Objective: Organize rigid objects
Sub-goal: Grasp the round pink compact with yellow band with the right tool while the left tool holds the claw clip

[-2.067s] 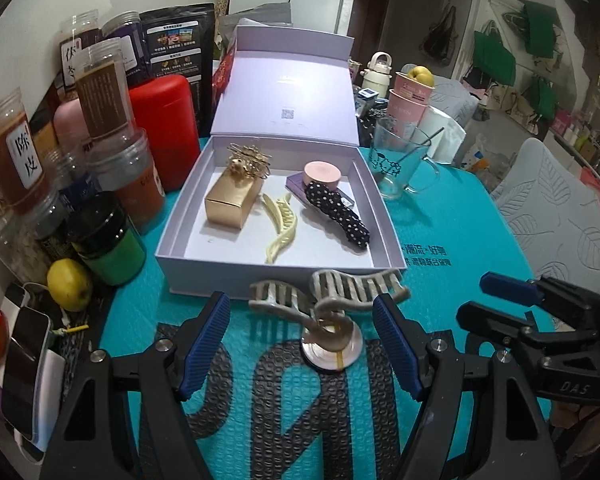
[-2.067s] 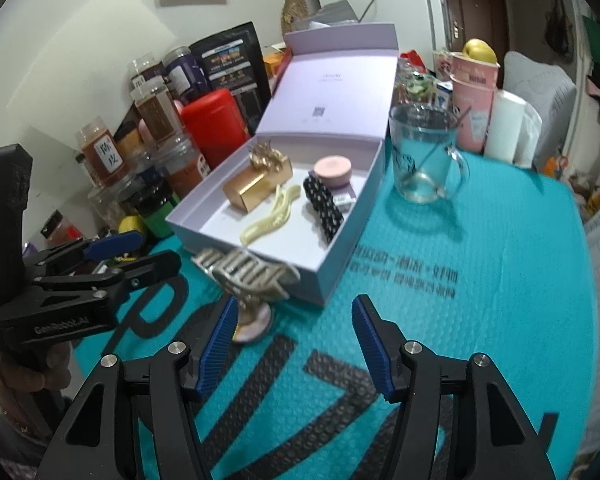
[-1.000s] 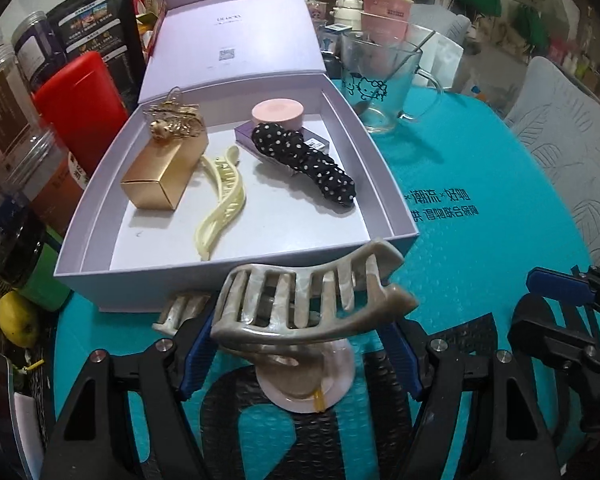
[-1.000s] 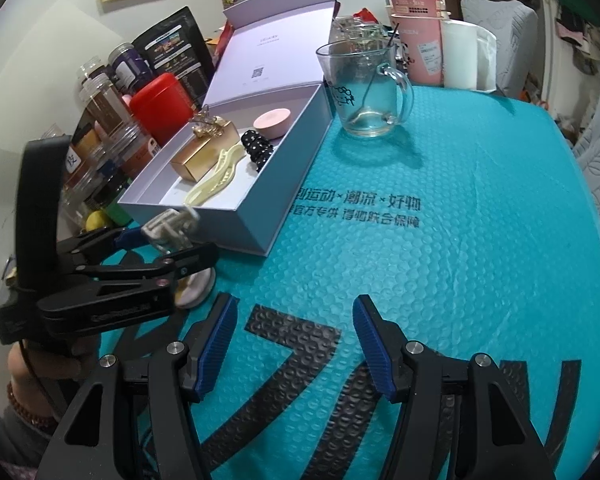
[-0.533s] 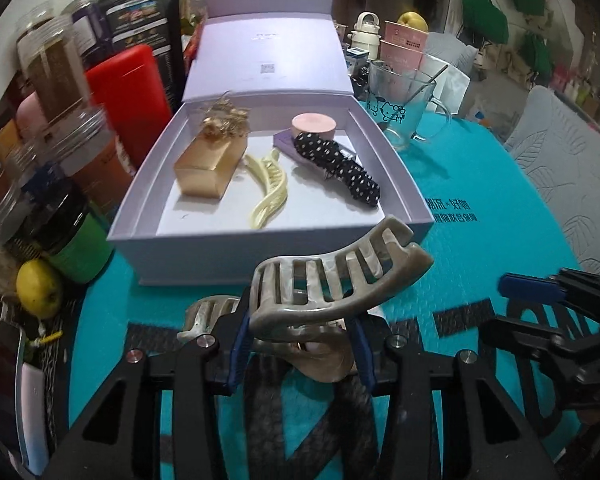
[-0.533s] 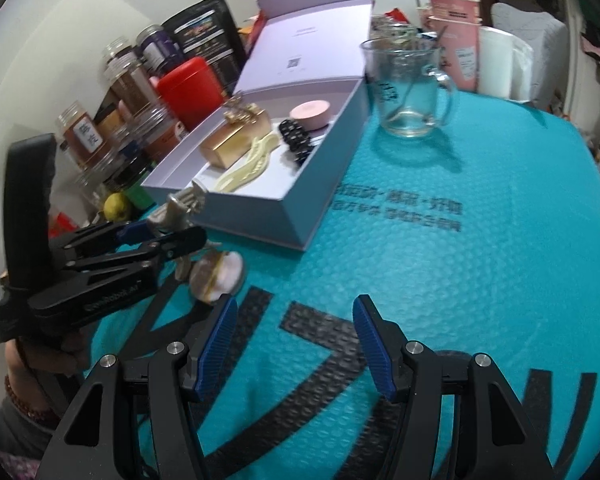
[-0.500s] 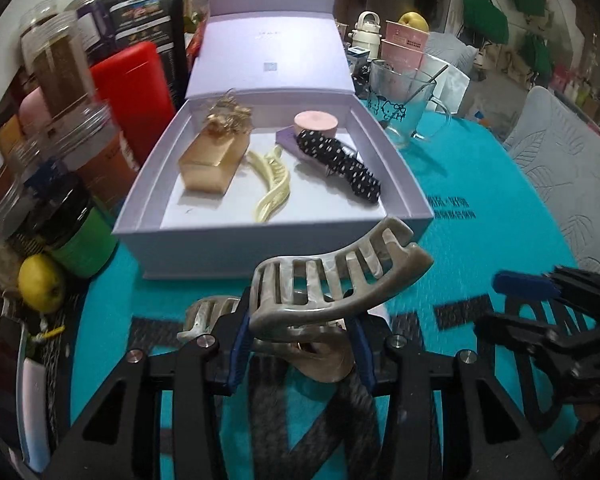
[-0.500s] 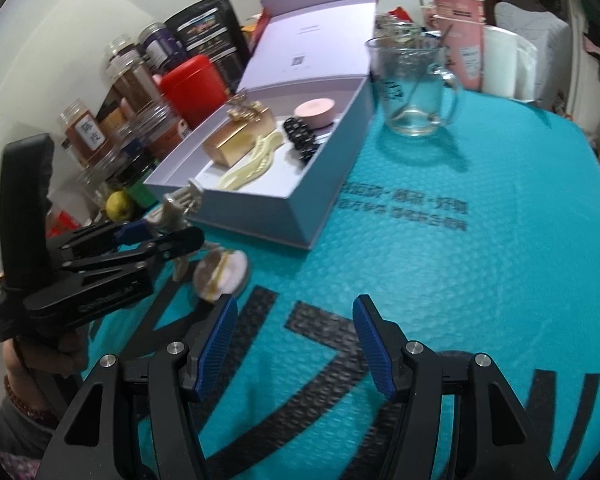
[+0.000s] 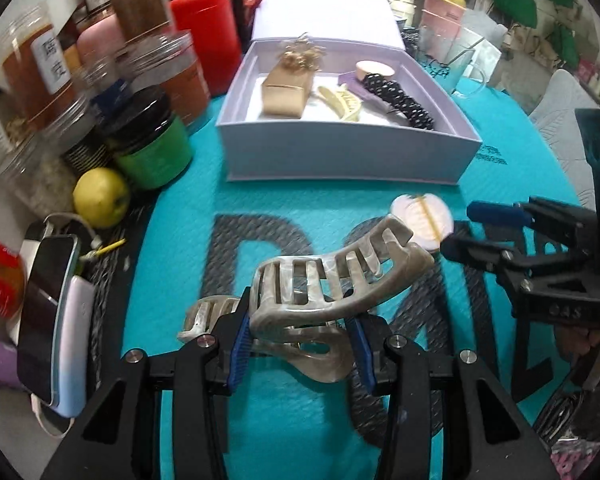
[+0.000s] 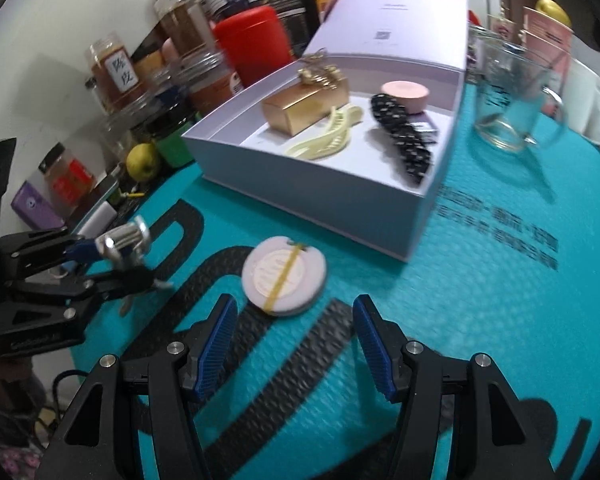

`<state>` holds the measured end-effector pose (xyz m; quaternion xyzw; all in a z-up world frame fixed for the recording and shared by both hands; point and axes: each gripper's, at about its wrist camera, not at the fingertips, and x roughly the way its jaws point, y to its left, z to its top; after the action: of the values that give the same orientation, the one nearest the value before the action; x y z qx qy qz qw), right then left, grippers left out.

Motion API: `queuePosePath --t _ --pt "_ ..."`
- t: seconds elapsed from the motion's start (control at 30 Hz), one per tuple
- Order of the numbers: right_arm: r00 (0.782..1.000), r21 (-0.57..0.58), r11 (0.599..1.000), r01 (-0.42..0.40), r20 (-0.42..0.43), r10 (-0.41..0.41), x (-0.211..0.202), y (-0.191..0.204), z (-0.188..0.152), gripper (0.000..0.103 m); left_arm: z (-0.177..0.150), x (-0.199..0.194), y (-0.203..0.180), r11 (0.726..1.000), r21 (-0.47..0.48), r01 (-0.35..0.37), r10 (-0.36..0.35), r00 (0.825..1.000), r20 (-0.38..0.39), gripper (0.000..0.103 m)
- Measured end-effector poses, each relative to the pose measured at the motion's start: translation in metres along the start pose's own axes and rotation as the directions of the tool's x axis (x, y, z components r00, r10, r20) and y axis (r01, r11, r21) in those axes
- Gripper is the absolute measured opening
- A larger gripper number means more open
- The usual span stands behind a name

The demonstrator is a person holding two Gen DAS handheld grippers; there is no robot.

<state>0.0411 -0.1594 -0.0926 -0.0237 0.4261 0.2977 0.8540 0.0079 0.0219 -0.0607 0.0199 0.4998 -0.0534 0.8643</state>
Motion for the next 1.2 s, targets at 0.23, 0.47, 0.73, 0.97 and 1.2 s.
queuePosePath --t 0.23,0.47,0.73,0.97,1.2 --pt "0.999 -0.057 0.997 0.044 -0.01 -0.044 0.021 0.012 0.009 0.07 0.001 0.001 0.008 1.0 0.003 -0.007 0.007 1.0 0.005 0.043" --pt "0.995 -0.101 0.99 0.097 0.004 -0.097 0.034 0.023 0.011 0.07 0.011 0.009 0.005 1.0 0.02 0.015 -0.015 0.999 0.03 0.043" --pt "0.991 -0.122 0.984 0.132 0.032 -0.129 0.032 0.021 0.007 0.056 0.014 0.014 0.01 0.997 -0.044 0.059 -0.056 0.996 0.067 0.043" --pt "0.997 -0.071 0.994 0.078 0.03 -0.076 0.02 0.015 0.0 0.056 0.01 0.011 0.008 0.995 -0.074 0.071 -0.066 0.995 0.071 0.043" --pt "0.997 -0.038 0.997 0.061 0.044 -0.059 -0.001 0.021 -0.017 0.056 0.003 0.007 -0.004 0.99 -0.083 0.11 -0.103 0.992 0.079 0.043"
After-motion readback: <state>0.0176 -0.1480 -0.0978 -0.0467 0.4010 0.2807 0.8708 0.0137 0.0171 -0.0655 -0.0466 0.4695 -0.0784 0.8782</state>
